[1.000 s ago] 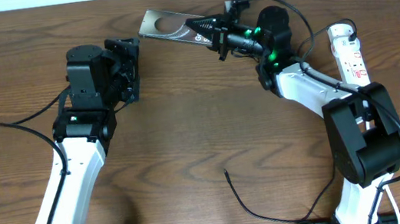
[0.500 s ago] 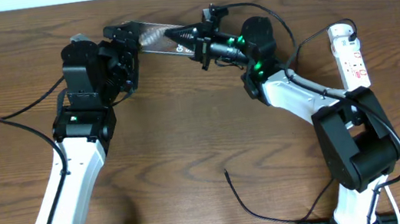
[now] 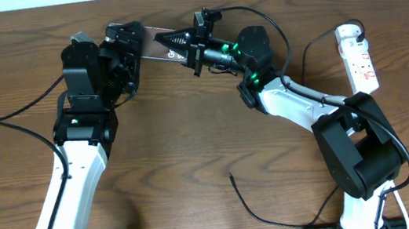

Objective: Plug charger to phone and switch on socket
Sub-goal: 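Grasp the phone's top end with the left gripper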

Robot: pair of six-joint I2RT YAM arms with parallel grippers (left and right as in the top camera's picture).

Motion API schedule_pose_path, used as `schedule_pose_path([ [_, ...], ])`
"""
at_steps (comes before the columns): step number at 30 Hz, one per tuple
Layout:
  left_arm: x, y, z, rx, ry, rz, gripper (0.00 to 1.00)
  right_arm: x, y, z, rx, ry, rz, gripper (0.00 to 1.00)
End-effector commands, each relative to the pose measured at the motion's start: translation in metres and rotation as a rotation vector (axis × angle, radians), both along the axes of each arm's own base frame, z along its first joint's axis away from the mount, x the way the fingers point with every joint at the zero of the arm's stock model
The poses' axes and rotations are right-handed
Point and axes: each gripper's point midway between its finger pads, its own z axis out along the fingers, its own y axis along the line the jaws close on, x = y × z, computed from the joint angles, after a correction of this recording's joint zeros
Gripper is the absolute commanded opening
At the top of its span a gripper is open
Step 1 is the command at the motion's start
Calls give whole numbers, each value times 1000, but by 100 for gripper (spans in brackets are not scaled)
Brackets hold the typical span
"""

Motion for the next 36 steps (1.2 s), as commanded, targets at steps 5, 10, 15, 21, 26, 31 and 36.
schedule_pose_path([
  [5, 5, -2, 25, 4, -101, -20, 86, -19, 12, 18, 20, -41, 76, 2],
  [10, 6, 5, 27, -2, -105, -18, 64, -19, 12, 18, 19, -41, 77, 2],
  [15, 7, 12, 27, -1, -105, -1, 44, -19, 12, 18, 24, -23, 81, 2],
  [21, 8, 12, 27, -1, -106, 0, 40, -21, 13, 18, 24, -24, 84, 1],
  [26, 9, 12, 25, 0, -103, -1, 40, -27, 19, 19, 26, -26, 100, 1],
  [31, 13, 11, 14, 0, -79, -5, 29, -27, 20, 19, 26, -27, 102, 2],
  [36, 18, 4, 8, -14, -78, -41, 22, -27, 20, 18, 26, -27, 102, 2],
])
